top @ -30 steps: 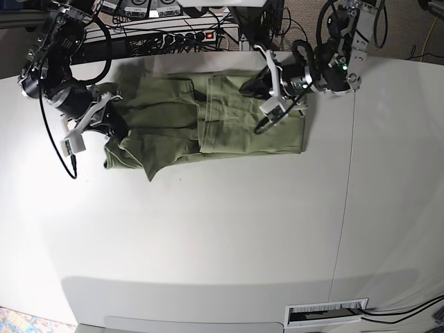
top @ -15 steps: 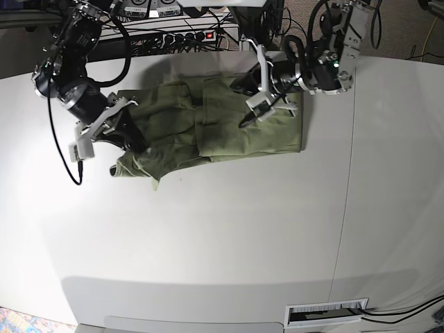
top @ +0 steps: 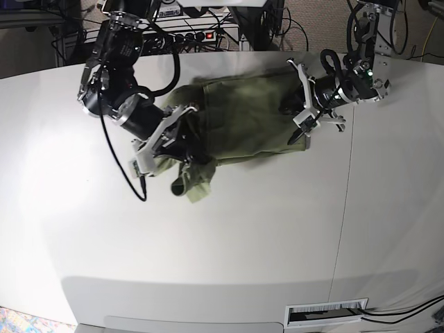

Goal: Fold the T-shirt properly
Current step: 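Grasp the folded shirt with both grippers and fold it in half again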

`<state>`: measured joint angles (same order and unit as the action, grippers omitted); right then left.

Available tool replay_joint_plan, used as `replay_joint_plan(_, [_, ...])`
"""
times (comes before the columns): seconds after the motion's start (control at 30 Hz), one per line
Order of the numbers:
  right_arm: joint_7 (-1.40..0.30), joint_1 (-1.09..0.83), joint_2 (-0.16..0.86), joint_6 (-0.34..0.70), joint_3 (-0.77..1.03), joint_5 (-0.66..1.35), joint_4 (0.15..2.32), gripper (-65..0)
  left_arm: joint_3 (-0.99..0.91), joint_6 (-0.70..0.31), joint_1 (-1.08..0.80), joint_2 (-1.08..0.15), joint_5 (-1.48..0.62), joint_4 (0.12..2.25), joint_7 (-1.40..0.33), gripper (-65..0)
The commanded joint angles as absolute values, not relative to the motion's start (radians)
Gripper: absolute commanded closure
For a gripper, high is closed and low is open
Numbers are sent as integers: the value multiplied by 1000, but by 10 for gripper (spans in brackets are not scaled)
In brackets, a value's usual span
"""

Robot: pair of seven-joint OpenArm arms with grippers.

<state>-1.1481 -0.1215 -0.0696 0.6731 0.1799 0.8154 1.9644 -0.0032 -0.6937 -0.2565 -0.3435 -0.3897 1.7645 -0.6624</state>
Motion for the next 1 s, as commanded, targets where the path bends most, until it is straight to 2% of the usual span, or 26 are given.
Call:
replay_joint_plan(0.0, [-1117, -108, -80, 676, 170, 844, 1983, 0, -8, -698, -250, -351, -385, 1757, -618, 0])
replay_joint_plan(0.17, [-1117, -109, -109, 676, 135, 844, 1983, 0, -6, -698, -250, -348, -344, 1651, -503, 0])
replay_joint_plan(0.33, [-1113, -111, -139, 677, 76, 824, 1982, 0, 32, -698, -249, -336, -344, 1647, -458, 0])
replay_joint_plan(0.63, [-1087, -128, -141, 676, -14, 733, 1981, 0, 55, -698, -249, -234, -343, 1647, -451, 0])
replay_joint_plan(0.97, [-1050, -199, -141, 677, -67, 728, 1978, 0, 55, -698, -233, -233, -344, 1647, -448, 0])
